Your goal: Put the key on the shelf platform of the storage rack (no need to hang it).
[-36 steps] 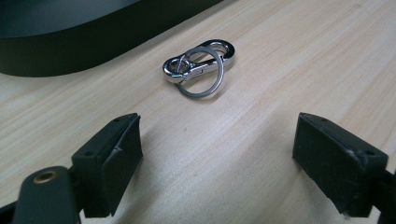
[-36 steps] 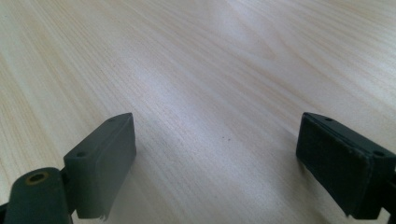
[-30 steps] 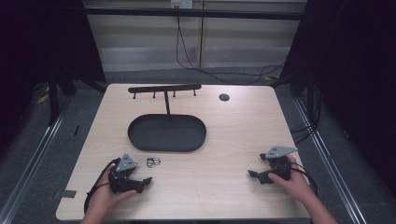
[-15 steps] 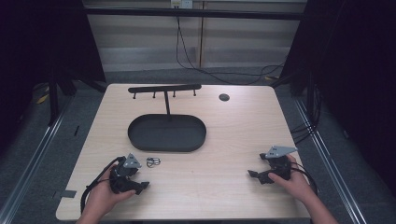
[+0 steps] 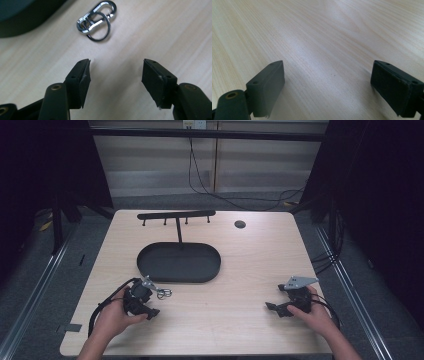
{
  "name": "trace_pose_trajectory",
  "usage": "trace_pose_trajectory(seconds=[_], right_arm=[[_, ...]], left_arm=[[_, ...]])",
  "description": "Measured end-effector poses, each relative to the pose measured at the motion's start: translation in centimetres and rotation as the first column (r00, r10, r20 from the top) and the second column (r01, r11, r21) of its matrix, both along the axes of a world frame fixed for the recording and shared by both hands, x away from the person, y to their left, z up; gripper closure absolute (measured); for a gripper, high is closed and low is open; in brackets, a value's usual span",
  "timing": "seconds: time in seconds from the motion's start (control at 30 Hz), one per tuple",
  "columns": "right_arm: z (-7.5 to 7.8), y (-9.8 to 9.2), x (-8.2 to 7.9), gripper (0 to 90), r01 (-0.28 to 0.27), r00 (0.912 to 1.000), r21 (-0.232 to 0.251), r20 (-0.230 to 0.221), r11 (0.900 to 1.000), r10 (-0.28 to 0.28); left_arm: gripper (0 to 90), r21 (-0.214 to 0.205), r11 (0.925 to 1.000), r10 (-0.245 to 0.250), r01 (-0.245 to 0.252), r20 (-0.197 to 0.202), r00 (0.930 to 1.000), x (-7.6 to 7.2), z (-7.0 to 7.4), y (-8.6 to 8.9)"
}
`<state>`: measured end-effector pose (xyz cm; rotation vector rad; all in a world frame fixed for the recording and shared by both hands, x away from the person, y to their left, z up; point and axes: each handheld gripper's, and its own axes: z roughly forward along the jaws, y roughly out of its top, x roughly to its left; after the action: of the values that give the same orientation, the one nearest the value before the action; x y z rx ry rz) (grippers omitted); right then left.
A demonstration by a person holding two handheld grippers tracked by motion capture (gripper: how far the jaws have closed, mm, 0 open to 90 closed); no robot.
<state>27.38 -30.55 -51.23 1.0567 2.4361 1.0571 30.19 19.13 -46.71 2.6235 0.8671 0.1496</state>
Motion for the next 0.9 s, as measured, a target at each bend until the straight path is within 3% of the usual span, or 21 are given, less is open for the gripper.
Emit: trace_pose_trajectory(seconds=[0.13, 0.27, 0.33, 0.37, 0.57, 0.83, 0.9], right_arm=[[0.0, 0.0, 0.0, 11.5, 0.0, 1.0, 0.0, 0.001, 1.0, 0.0], [0.0, 0.0, 0.0, 11.5, 0.0, 1.0, 0.0, 0.0, 1.0, 0.0], [0.0, 0.0, 0.0, 11.5, -0.001, 1.0, 0.0, 0.001, 1.0, 0.001], [0.0, 0.0, 0.0, 11.5, 0.0, 1.0, 0.0, 0.001, 1.0, 0.0], [0.0, 0.0, 0.0, 11.4, 0.0, 1.0, 0.0, 0.001, 1.0, 0.0], [0.0, 0.0, 0.0, 11.5, 0.0, 1.0, 0.0, 0.001, 1.0, 0.0], [0.0, 0.0, 0.0, 11.5, 0.0, 1.0, 0.0, 0.001, 1.0, 0.0]], left_arm=[[39.6, 0.014, 0.9999, 0.002, -0.002, -0.009, 1.0, 1.5, 0.5, -0.6], [39.5, 0.02, 0.9997, -0.012, 0.013, -0.012, 0.9999, 2.0, 0.8, -1.1], [39.4, 0.033, 0.9991, -0.026, 0.026, -0.015, 0.9996, 2.4, 1.0, -1.5], [39.1, 0.065, 0.9965, -0.05, 0.051, -0.026, 0.9984, 2.7, 1.1, -1.9], [38.6, 0.098, 0.9923, -0.074, 0.076, -0.029, 0.9969, 3.3, 1.0, -2.4], [38.2, 0.091, 0.9887, -0.115, 0.118, -0.042, 0.9925, 4.0, 0.9, -3.0], [38.2, 0.098, 0.9865, -0.13, 0.131, -0.025, 0.9912, 4.2, 1.1, -3.3]])
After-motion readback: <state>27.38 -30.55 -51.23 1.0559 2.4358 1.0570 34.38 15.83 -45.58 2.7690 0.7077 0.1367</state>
